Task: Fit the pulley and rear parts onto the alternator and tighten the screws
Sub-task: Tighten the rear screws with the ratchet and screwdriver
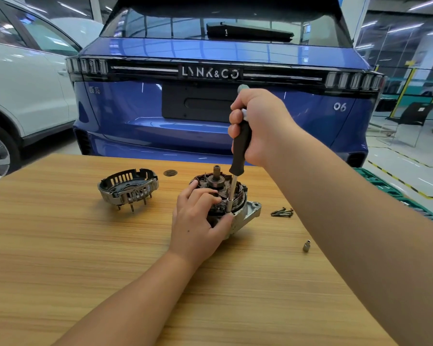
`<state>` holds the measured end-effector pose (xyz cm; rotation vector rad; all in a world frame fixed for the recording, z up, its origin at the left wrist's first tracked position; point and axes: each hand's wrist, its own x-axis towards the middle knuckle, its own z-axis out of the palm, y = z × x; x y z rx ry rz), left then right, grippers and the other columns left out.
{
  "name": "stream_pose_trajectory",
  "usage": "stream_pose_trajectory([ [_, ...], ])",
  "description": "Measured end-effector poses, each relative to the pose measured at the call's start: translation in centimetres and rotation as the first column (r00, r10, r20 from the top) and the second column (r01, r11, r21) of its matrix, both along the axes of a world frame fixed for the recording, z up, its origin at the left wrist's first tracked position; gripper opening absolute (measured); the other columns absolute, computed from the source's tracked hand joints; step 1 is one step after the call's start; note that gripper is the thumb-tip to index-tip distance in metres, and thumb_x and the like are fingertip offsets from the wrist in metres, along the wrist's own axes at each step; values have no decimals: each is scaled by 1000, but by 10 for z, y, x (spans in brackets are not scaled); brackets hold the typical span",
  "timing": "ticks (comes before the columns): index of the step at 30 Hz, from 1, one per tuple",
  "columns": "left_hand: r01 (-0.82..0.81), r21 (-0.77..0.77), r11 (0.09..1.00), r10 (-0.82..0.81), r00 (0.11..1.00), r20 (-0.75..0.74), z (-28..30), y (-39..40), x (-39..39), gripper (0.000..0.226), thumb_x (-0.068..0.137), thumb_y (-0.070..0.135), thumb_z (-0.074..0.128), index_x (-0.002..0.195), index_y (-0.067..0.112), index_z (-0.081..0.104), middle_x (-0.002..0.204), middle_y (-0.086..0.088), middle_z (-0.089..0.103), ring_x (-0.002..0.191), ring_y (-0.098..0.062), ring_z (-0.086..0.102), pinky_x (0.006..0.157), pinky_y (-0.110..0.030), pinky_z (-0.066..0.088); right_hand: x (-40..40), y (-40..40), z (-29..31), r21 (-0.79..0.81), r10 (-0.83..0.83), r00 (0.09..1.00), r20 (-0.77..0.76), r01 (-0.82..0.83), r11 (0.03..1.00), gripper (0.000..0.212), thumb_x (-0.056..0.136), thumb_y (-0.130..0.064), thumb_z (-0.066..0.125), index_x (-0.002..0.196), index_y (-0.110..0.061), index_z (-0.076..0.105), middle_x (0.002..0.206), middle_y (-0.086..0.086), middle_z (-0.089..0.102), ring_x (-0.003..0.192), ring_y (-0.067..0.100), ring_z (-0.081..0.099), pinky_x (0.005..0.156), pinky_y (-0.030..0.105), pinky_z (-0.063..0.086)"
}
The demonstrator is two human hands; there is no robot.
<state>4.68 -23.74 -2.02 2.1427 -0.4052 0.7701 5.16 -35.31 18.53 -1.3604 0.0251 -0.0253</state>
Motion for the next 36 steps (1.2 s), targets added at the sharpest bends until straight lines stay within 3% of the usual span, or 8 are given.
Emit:
stream_pose_trajectory([
  [4,15,-7,1000,-15,1000,7,-1,2,1,39,81,49,61,106,19,68,126,10,60,145,-15,23,115,-53,28,5,-10,1,-176,224,975,-7,-221,959,11,90,-13,48,99,-15,55,52,-6,43,46,13,42,72,35,45],
  [7,25,-18,1000,-25,1000,16,-2,3,2,43,81,54,58,106,20,67,126,10,60,142,-9,21,115,-52,27,7,-17,4,-278,401,915,-44,-397,875,27,88,-17,49,107,-10,67,54,-7,43,51,12,46,84,41,51],
  [12,11,-21,1000,-11,1000,4,-2,1,0,43,81,55,56,105,21,67,126,10,60,143,-10,22,115,-54,28,7,-17,9,-354,549,830,-98,-545,760,35,86,-18,46,112,-12,70,56,-6,44,54,13,45,83,41,50],
  [17,5,-20,1000,-4,1000,7,-1,0,0,33,82,43,66,105,20,68,127,9,61,146,-19,26,115,-54,28,5,-10,4,-214,416,908,-40,-415,884,10,88,-16,46,88,-18,56,56,-7,47,51,13,49,87,42,50],
  [21,22,-6,1000,-22,999,24,-1,3,0,33,83,41,67,106,17,68,127,8,61,145,-15,25,114,-45,26,6,-2,-1,-123,232,973,-1,-231,965,8,89,-15,50,93,-16,57,54,-5,49,49,15,54,90,44,50],
  [26,47,17,999,-48,998,36,0,7,1,29,86,33,72,108,14,66,128,4,61,146,-19,25,113,-39,21,4,8,-1,-73,114,993,6,-113,991,12,90,-11,50,99,-13,59,50,-5,47,45,15,48,73,36,43],
  [31,37,13,999,-37,999,20,2,5,1,34,84,41,65,107,16,66,127,6,60,146,-19,26,113,-37,19,6,7,-1,-69,107,994,24,-105,992,15,91,-11,50,100,-17,60,52,-4,47,47,15,45,71,35,42],
  [36,56,-12,998,-56,998,-12,1,6,2,31,86,41,70,109,20,66,129,12,56,146,-14,21,113,-41,19,9,-2,-6,-48,212,977,16,-211,976,20,89,-17,52,108,-16,60,57,-6,50,49,14,50,77,40,48],
])
